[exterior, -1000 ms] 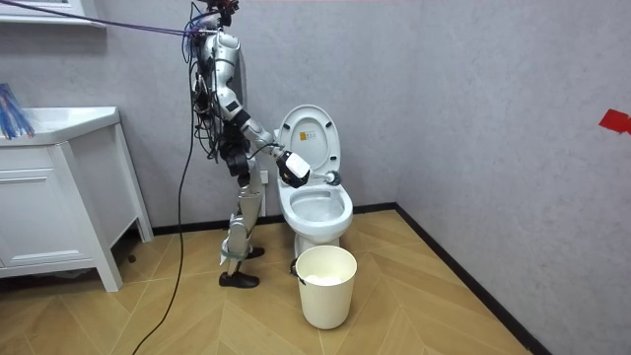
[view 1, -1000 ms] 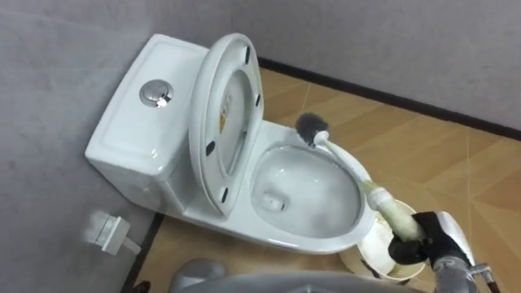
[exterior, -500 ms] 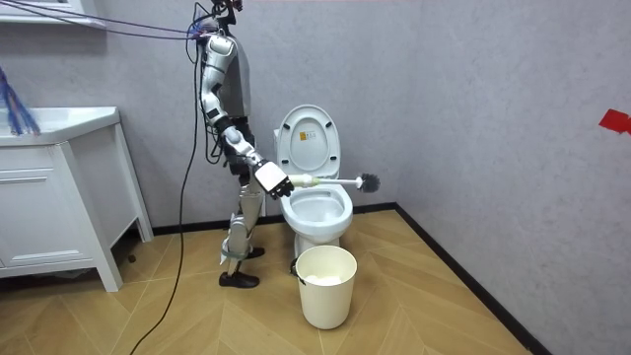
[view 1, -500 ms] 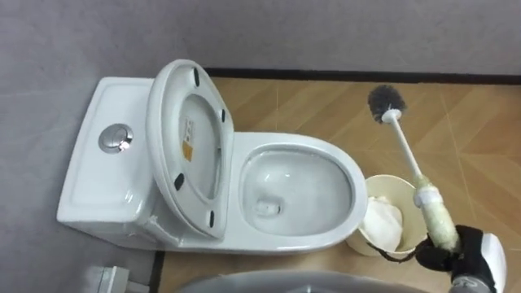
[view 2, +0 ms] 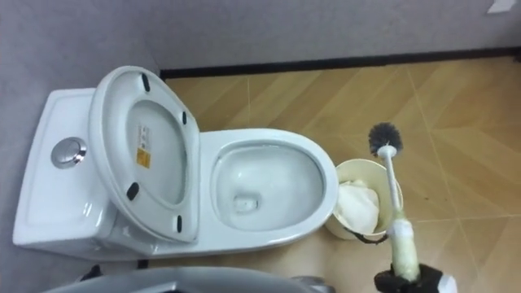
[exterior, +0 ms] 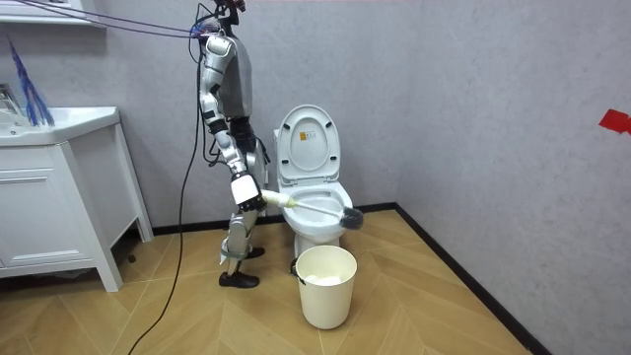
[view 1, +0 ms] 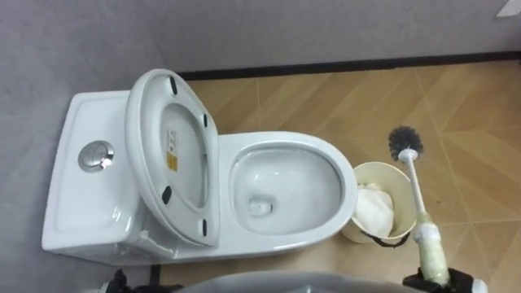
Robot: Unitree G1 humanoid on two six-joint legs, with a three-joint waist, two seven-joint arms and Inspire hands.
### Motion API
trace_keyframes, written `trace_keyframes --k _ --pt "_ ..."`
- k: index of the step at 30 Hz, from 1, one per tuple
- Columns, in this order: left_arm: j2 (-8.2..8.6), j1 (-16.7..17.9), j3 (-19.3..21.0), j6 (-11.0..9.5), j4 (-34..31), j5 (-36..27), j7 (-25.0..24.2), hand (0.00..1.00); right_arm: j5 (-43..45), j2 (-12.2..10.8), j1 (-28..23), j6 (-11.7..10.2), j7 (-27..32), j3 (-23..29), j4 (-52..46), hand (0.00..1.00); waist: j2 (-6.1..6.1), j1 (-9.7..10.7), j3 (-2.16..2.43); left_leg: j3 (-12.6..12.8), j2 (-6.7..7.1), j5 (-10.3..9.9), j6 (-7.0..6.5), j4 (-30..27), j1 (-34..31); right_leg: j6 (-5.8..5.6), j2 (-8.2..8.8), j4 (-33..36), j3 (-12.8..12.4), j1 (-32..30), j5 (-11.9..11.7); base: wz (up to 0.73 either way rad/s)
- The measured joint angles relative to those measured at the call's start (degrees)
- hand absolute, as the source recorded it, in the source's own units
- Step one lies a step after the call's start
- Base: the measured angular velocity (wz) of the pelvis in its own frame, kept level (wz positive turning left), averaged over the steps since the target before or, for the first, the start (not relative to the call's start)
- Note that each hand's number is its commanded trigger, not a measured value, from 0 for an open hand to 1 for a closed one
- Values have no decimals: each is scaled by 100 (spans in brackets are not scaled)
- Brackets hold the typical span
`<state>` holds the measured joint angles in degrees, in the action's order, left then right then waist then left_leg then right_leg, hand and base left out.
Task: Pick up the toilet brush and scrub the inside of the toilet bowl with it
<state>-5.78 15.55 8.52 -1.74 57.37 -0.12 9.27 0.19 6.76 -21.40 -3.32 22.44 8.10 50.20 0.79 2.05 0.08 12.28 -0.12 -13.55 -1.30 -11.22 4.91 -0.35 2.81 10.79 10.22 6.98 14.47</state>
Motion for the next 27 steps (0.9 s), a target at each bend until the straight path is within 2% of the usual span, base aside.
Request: trace_keyframes --k 5,10,17,19,27 --pt "-1 10 -163 55 33 501 136 0 42 -2 193 26 -237 -5 468 0 30 86 -33 13 2 2 2 54 89 2 -12 -5 -89 37 -1 -6" --pt "-21 35 -198 112 39 765 132 0 93 8 432 65 -470 -21 1028 0 -10 83 -33 13 -1 2 2 50 91 3 -10 -3 -82 35 -3 0" --pt "-21 92 -196 438 58 1333 133 0 393 11 647 479 -819 -35 1587 0 -93 64 -28 10 3 3 0 47 125 0 -7 -9 -94 51 0 0" --pt "-19 98 -197 555 87 1517 137 0 560 15 672 658 -961 -62 1674 0 -110 62 -29 10 2 3 0 44 135 1 -8 -4 -110 54 0 0" --pt "-20 134 -199 804 104 1603 129 0 712 23 667 1035 -1510 -106 1712 0 -181 73 -52 9 1 3 0 29 165 1 -5 -10 -107 94 2 0"
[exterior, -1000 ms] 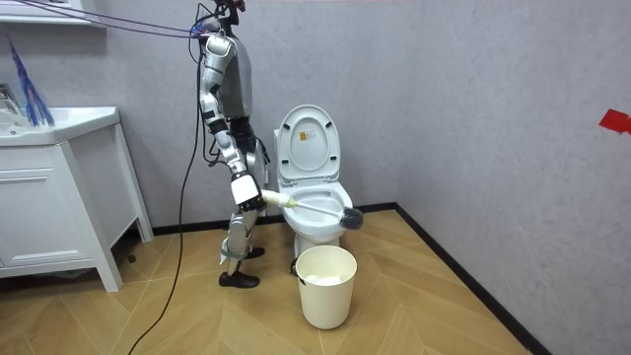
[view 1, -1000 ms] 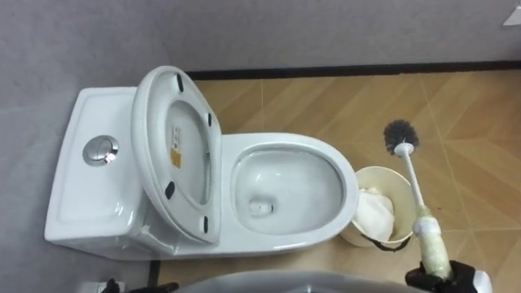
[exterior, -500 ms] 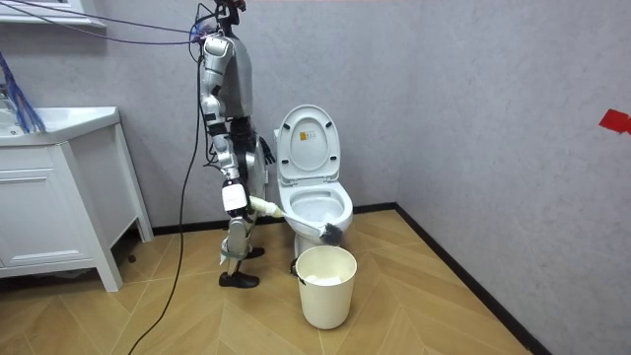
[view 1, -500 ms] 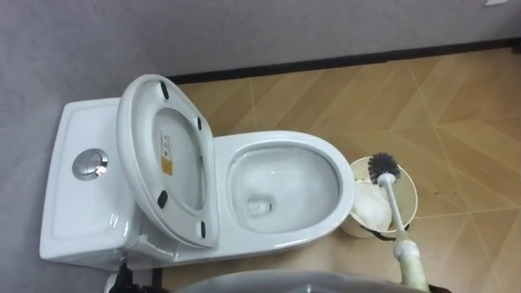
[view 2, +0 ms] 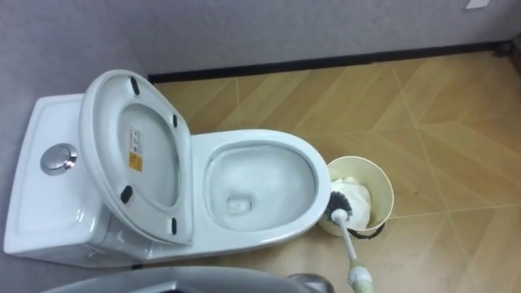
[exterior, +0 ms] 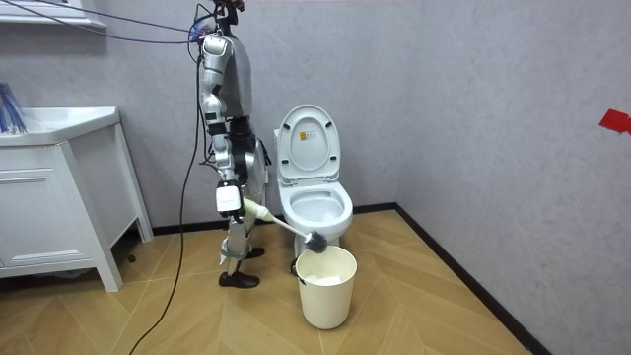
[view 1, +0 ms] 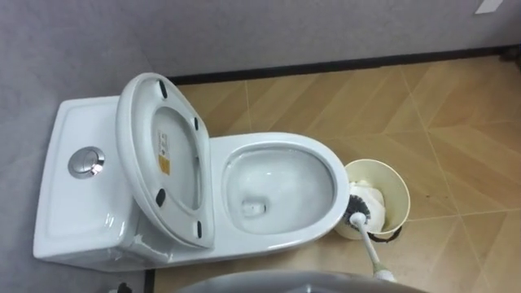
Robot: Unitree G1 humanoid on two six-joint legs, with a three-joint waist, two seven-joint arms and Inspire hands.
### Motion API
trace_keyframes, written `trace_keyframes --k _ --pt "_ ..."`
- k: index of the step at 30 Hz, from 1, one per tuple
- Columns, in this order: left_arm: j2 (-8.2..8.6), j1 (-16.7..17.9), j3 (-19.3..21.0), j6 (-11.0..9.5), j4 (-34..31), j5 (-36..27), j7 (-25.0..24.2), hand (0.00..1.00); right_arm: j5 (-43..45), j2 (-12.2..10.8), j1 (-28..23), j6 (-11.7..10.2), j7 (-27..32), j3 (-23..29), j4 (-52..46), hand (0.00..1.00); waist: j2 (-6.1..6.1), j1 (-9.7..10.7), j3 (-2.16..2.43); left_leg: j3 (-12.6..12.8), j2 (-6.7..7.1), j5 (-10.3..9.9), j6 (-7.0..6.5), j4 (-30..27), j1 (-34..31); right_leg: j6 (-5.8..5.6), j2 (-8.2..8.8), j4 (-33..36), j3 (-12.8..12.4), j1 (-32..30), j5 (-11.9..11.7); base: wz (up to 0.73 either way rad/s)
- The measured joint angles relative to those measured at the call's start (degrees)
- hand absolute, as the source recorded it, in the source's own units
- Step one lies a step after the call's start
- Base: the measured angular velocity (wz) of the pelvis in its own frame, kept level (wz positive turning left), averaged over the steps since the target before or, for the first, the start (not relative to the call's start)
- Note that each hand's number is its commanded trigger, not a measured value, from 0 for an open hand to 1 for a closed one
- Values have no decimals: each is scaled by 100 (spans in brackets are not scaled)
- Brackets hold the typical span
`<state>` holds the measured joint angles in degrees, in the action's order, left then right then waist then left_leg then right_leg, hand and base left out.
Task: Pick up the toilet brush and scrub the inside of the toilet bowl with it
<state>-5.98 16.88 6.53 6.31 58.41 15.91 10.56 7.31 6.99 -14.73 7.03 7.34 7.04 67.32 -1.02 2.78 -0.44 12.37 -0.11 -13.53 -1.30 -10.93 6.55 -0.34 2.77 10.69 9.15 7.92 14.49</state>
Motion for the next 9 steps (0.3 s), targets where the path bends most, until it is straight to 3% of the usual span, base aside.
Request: trace_keyframes --k 9 --pt "0 2 -9 176 -1 4 -12 0 14 6 11 185 -338 -130 -4 0 -40 6 0 -10 -8 -2 0 -28 7 0 -5 3 10 26 0 0"
